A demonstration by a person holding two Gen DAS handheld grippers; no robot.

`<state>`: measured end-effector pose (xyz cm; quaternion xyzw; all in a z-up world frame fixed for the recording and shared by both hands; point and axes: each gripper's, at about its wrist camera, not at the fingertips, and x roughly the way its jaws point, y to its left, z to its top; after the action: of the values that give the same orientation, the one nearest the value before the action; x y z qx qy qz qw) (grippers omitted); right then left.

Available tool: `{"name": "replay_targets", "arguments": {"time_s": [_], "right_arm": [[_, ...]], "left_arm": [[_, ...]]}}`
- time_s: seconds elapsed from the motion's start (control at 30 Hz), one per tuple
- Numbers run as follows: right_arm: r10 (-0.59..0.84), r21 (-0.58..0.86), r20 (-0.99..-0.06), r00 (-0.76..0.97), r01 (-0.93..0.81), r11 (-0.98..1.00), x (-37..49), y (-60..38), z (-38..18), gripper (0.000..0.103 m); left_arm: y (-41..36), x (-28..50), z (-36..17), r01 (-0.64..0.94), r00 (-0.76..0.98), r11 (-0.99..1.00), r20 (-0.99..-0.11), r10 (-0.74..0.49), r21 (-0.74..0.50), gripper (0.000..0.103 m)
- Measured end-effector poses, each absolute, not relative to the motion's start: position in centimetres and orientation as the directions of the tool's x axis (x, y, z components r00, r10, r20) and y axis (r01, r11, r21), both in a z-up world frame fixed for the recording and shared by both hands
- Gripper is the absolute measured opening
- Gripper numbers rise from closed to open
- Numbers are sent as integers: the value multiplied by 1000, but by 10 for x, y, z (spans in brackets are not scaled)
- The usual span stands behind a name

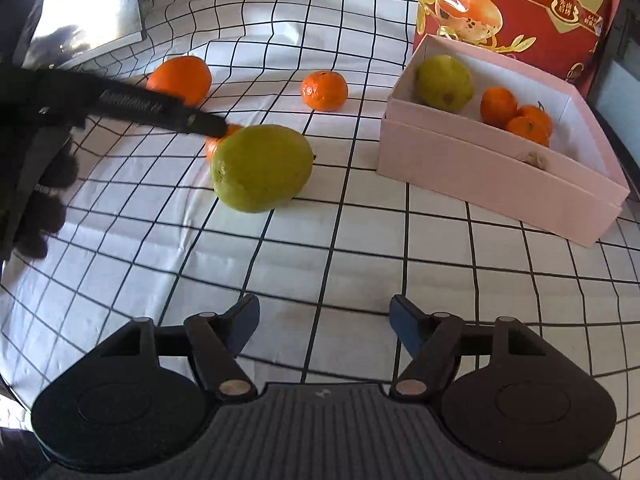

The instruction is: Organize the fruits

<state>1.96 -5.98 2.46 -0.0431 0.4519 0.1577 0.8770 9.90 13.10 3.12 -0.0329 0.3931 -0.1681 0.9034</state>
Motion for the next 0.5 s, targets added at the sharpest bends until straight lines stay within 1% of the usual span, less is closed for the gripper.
{"name": "replay_targets", "arguments": {"time_s": [0.1,0.2,0.3,0.37,0.5], "right_arm": [[231,50,-801,553,-323,945,15,-58,23,79],[223,27,-792,569,-331,943,11,-55,21,83],[222,34,-790,572,-321,946,12,-58,21,84],[246,62,-785,568,-324,944,15,-62,24,84],[290,86,-739,608,-343,936,23,-60,41,84]], "left_arm": [[132,105,26,293,607,922,-696,-383,-252,48],[129,105,22,308,575,907,-703,-418,-287,48],[124,102,18,318,549,896,-711,-440,-309,45],[121,99,15,323,534,891,-716,-450,-319,44],[123,90,13,320,525,890,-722,-451,-324,42]]}}
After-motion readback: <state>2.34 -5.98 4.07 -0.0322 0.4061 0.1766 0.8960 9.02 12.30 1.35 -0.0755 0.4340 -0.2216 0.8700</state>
